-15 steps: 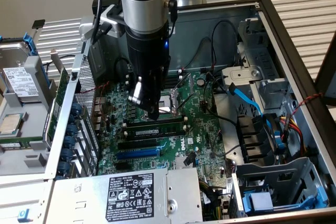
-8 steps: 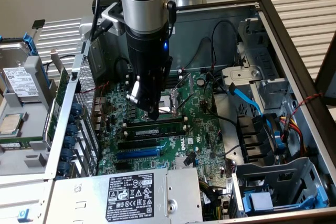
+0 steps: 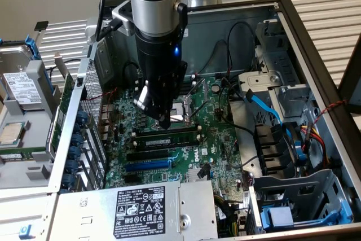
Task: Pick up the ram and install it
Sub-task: 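Press down the ram until it locks into place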
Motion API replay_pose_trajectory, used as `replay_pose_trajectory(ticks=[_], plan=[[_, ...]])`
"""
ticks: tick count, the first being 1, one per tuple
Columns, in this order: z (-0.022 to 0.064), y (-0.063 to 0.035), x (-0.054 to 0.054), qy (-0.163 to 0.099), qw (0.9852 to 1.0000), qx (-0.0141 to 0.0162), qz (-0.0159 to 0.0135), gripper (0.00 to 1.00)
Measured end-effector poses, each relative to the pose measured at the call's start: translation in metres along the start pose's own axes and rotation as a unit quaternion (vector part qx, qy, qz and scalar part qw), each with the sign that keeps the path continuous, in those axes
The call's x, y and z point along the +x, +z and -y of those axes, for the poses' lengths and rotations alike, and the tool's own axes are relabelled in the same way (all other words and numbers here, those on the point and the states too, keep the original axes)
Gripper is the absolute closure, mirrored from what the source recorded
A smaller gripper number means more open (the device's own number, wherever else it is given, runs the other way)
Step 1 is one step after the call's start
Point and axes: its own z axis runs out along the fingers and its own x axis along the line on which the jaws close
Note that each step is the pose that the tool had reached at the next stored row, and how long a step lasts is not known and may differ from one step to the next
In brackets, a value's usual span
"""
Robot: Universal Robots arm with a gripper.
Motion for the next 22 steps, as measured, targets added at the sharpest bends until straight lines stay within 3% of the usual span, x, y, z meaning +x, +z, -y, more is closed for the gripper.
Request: replay_pose_trajectory(ticks=[5, 11, 22], plan=[[0.0000, 0.0000, 0.0000, 0.031, 0.9995, -0.0010, 0.0003, 0.90], [0.0001, 0.0000, 0.0000, 0.065, 0.9979, -0.0011, -0.0003, 0.90], [0.0000, 0.0000, 0.0000, 0.120, 0.9927, 0.0028, -0.0030, 0.90]])
